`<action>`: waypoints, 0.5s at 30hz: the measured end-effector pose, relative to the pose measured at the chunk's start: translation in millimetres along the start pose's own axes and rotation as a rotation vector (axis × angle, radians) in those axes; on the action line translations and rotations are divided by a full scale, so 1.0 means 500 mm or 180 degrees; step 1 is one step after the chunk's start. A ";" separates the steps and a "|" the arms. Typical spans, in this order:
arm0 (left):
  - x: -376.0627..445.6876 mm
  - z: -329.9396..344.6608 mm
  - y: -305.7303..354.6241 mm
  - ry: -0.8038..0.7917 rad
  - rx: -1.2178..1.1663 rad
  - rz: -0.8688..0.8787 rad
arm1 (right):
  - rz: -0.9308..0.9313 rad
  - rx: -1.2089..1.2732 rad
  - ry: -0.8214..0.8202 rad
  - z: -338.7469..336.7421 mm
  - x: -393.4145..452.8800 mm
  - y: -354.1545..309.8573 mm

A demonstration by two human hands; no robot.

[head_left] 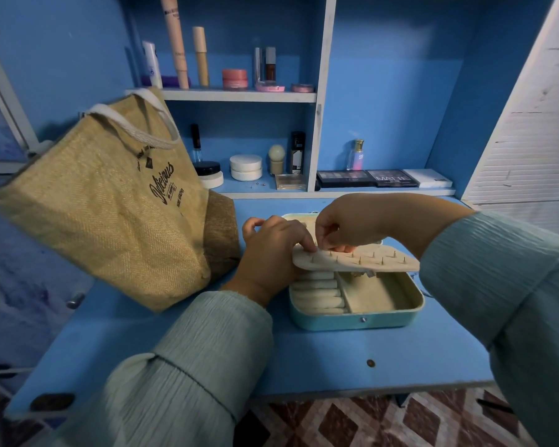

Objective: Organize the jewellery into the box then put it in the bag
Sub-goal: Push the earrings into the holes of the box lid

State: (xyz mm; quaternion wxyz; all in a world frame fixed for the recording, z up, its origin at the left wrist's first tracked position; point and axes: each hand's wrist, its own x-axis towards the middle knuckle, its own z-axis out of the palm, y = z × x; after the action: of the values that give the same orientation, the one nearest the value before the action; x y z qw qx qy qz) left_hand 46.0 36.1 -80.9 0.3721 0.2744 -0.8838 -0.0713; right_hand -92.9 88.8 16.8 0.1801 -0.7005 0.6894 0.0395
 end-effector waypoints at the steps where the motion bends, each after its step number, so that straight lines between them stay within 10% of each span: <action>1: 0.000 0.000 0.000 0.0006 0.0009 -0.0001 | -0.0010 -0.0096 0.0019 0.000 0.000 0.000; 15: -0.002 0.001 0.001 0.0107 0.0026 0.0073 | -0.0045 0.0058 0.0384 0.013 -0.004 0.008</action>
State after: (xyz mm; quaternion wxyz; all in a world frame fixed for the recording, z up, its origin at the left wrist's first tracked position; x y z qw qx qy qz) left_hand 45.9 36.8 -81.9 0.3865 0.2670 -0.8809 -0.0587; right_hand -95.4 92.7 10.3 0.1449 -0.7047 0.6944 -0.0104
